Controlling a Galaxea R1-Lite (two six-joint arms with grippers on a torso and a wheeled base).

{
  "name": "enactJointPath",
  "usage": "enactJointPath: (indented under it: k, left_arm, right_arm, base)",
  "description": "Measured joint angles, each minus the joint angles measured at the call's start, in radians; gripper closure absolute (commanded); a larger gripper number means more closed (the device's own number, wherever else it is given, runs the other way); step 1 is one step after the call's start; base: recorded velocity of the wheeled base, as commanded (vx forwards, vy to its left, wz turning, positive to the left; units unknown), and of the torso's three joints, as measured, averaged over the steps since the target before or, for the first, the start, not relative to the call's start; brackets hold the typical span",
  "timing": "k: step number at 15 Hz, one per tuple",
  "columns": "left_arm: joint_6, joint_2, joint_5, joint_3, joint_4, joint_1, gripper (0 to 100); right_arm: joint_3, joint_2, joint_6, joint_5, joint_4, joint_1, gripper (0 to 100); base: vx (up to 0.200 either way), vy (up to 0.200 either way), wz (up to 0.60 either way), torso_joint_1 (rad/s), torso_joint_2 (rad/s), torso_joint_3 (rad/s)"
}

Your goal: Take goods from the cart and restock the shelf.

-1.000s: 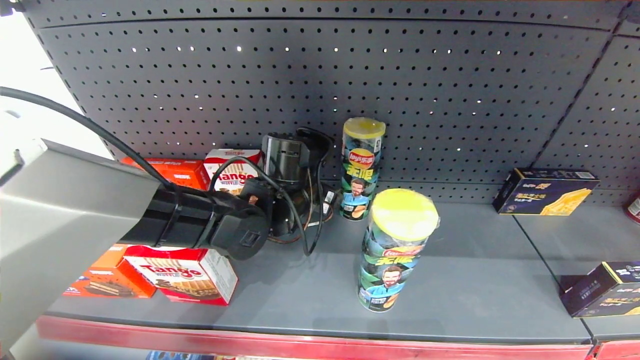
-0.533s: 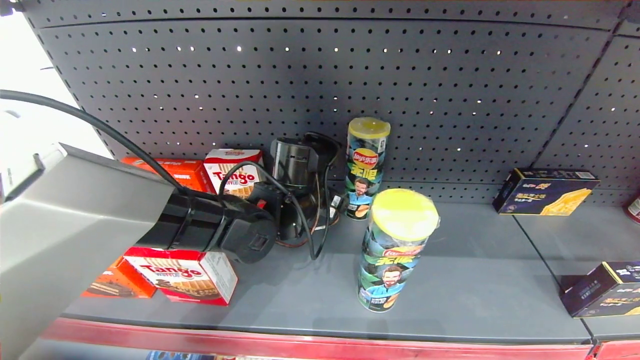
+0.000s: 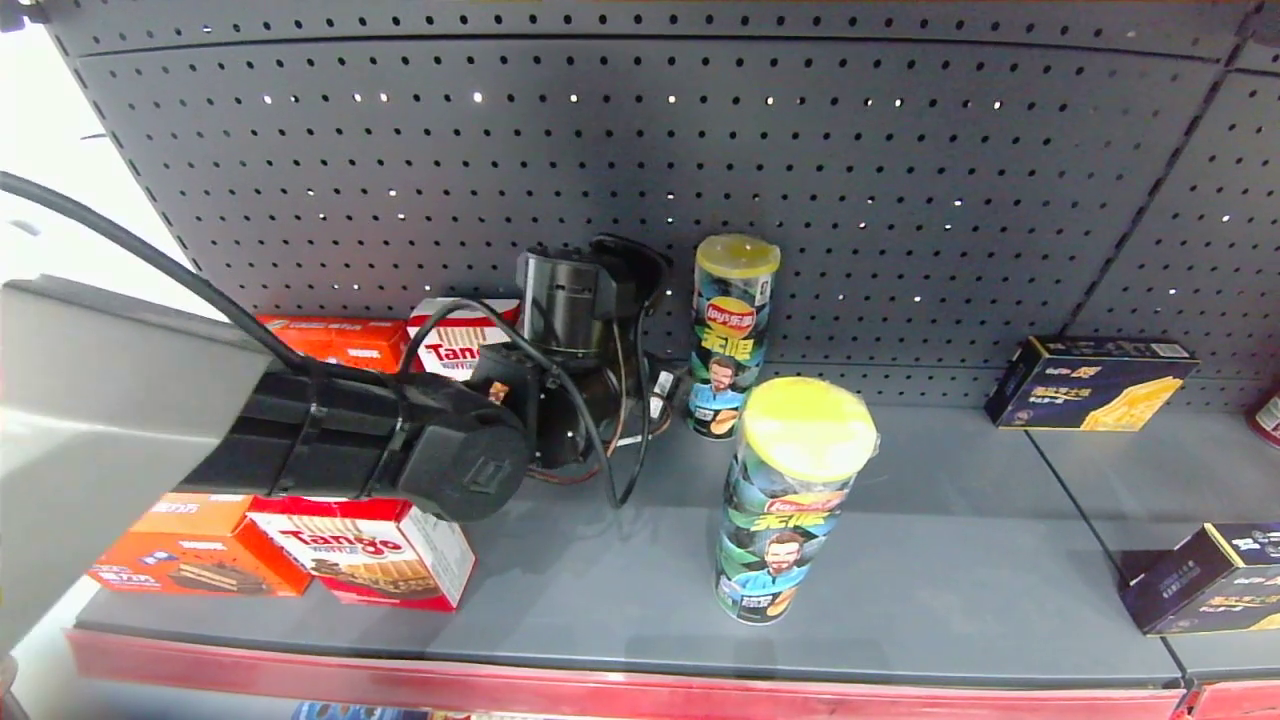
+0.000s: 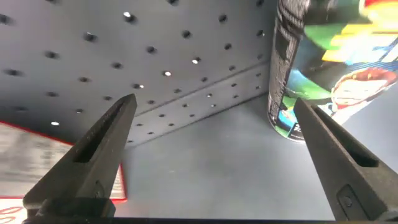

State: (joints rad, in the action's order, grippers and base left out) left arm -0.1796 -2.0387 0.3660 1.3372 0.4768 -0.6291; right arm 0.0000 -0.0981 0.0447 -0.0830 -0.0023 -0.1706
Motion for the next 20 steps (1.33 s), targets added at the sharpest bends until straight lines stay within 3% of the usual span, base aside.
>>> enactJointPath:
  k: [4, 7, 11, 14, 16, 18, 20]
  left_arm:
    - [-0.005, 0.134, 0.007, -0.047, 0.003, -0.002, 0]
    - [0.001, 0.270, 0.046, -0.127, 0.004, -0.031, 0]
    - [-0.006, 0.520, 0.038, -0.346, 0.007, -0.067, 0]
    - [-0.008, 0.737, 0.031, -0.493, 0.006, -0.129, 0]
    - [-0.008, 0.893, 0.018, -0.609, 0.008, -0.135, 0]
    - [-0.008, 1.070, -0.028, -0.795, 0.024, -0.066, 0]
    - [-0.007, 1.214, -0.130, -0.944, 0.046, 0.113, 0]
  right_arm:
    - [0.000, 0.000, 0.000, 0.000, 0.000, 0.000, 0]
    - [0.000, 0.000, 0.000, 0.000, 0.000, 0.000, 0]
    - [0.000, 0.000, 0.000, 0.000, 0.000, 0.000, 0]
    - [0.000, 0.000, 0.000, 0.000, 0.000, 0.000, 0]
    - [0.000, 0.000, 0.000, 0.000, 0.000, 0.000, 0]
    - [0.000, 0.000, 0.000, 0.000, 0.000, 0.000, 0]
    - [0.000, 0.000, 0.000, 0.000, 0.000, 0.000, 0]
  base:
    - [0.000, 0.000, 0.00, 0.000, 0.00, 0.000]
    - [0.000, 0.000, 0.00, 0.000, 0.00, 0.000]
    - [0.000, 0.000, 0.00, 0.000, 0.00, 0.000]
    - [0.000, 0.000, 0.00, 0.000, 0.00, 0.000]
    - [0.000, 0.000, 0.00, 0.000, 0.00, 0.000]
    - [0.000, 0.000, 0.00, 0.000, 0.00, 0.000]
    - [0.000, 0.000, 0.00, 0.000, 0.00, 0.000]
